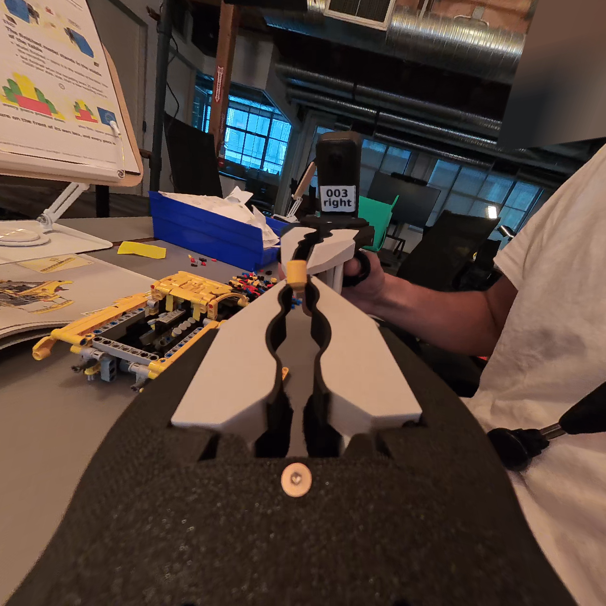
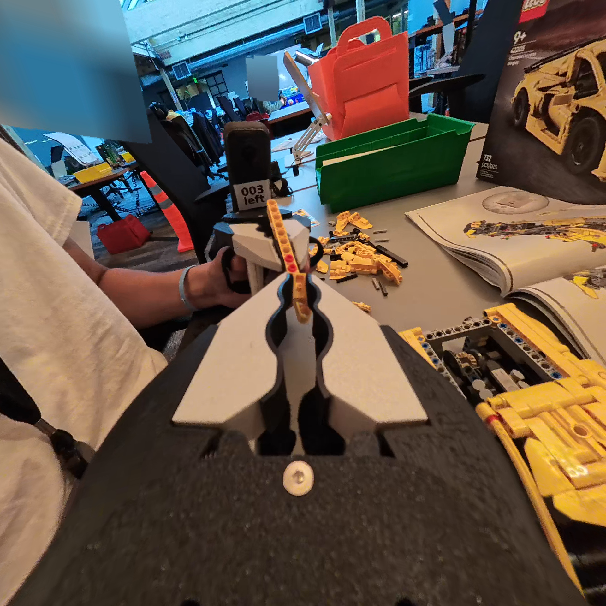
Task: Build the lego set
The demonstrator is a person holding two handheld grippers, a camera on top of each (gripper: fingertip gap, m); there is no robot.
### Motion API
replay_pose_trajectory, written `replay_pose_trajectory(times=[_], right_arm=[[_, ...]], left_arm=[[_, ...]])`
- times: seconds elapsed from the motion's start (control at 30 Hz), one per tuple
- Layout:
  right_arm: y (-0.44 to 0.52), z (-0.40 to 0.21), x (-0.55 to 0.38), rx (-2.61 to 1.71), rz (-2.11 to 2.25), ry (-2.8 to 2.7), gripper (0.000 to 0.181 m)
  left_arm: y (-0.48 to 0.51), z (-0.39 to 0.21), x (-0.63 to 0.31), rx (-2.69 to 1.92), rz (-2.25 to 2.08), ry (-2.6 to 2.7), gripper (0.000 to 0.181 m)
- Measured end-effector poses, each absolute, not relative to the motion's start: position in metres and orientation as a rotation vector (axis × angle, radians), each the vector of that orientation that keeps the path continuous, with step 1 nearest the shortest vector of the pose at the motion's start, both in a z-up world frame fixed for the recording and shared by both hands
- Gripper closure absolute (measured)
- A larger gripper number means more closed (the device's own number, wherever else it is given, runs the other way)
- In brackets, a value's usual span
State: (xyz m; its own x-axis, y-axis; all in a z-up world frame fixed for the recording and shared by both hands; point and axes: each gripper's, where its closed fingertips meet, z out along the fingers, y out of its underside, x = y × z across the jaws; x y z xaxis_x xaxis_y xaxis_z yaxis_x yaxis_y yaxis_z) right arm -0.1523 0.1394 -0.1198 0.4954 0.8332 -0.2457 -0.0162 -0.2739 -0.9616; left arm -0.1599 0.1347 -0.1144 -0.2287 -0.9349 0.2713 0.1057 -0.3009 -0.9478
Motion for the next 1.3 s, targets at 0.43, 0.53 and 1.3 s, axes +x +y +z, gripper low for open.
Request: replay_pose_trajectory(times=[0.43, 0.53, 1.3], right_arm=[[0.137, -0.133, -0.152, -1.754, 0.659, -0.915, 0.174], [0.134, -0.138, -0.151, -1.783, 0.704, -0.943, 0.174], [0.156, -0.164, -0.13, -2.009, 0.836, -0.304, 0.175]], left_arm=[[0.127, -0.134, -0.149, -1.252, -1.529, 1.231, 0.174], [0.125, -0.138, -0.148, -1.256, -1.497, 1.264, 0.174], [0.146, -0.148, -0.144, -1.227, -1.03, 1.28, 0.174]])
